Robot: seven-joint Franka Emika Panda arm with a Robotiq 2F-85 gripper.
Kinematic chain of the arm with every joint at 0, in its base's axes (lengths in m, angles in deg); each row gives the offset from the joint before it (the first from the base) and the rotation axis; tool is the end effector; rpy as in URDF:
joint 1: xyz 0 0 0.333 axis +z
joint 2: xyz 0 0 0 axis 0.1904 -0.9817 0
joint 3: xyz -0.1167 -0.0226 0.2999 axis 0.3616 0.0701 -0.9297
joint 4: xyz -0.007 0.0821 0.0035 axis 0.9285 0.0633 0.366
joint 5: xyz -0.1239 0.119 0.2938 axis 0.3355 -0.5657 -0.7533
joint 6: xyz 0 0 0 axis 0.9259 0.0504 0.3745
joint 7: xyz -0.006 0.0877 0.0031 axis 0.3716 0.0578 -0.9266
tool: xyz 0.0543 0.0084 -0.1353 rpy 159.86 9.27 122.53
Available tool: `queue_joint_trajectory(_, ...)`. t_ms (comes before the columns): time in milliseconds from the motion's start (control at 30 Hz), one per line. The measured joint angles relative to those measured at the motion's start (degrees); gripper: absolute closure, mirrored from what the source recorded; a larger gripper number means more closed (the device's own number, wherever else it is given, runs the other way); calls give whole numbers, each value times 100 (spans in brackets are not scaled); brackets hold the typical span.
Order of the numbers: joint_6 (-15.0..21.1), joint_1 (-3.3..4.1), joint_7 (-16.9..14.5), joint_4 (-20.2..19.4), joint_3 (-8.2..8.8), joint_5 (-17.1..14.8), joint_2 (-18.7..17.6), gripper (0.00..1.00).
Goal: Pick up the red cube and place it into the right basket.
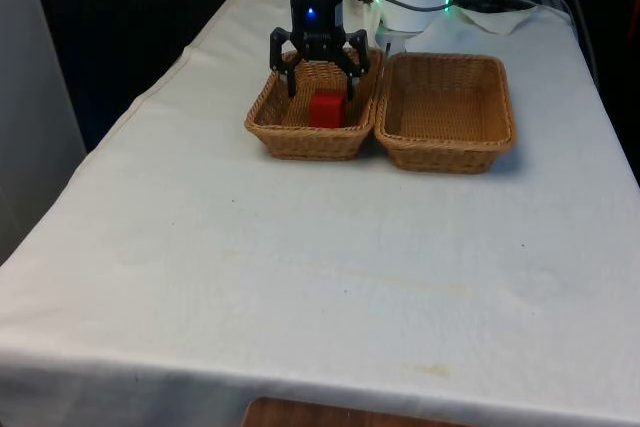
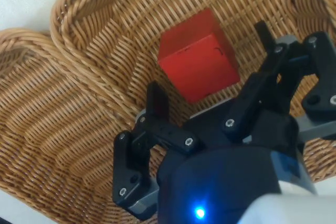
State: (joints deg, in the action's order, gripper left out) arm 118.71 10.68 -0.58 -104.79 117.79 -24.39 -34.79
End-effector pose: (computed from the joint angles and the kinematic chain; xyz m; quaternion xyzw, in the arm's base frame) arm 0.4370 -0.1158 0.2312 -0.9991 0.0169 -0.0367 0.0085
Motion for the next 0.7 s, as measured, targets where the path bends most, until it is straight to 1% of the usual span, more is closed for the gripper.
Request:
queue_joint_trajectory(233, 0, 0, 0, 11, 0, 0, 11, 0)
queue_joint_trajectory(367, -29, 6, 57, -29, -46, 34, 235, 0)
queue_joint_trajectory(433, -34, 11, 143, -74, -86, 97, 350, 0)
queue_joint_trajectory(467, -34, 17, 275, -109, -138, 206, 464, 0)
queue_joint_trajectory(533, -34, 17, 275, -109, -138, 206, 464, 0)
queue_joint_trajectory(567, -40, 17, 435, -132, -189, 350, 561, 0)
queue_joint_trajectory(600, -40, 17, 435, -132, -189, 350, 561, 0)
queue_joint_trajectory(700, -69, 17, 710, -155, -286, 573, 705, 0)
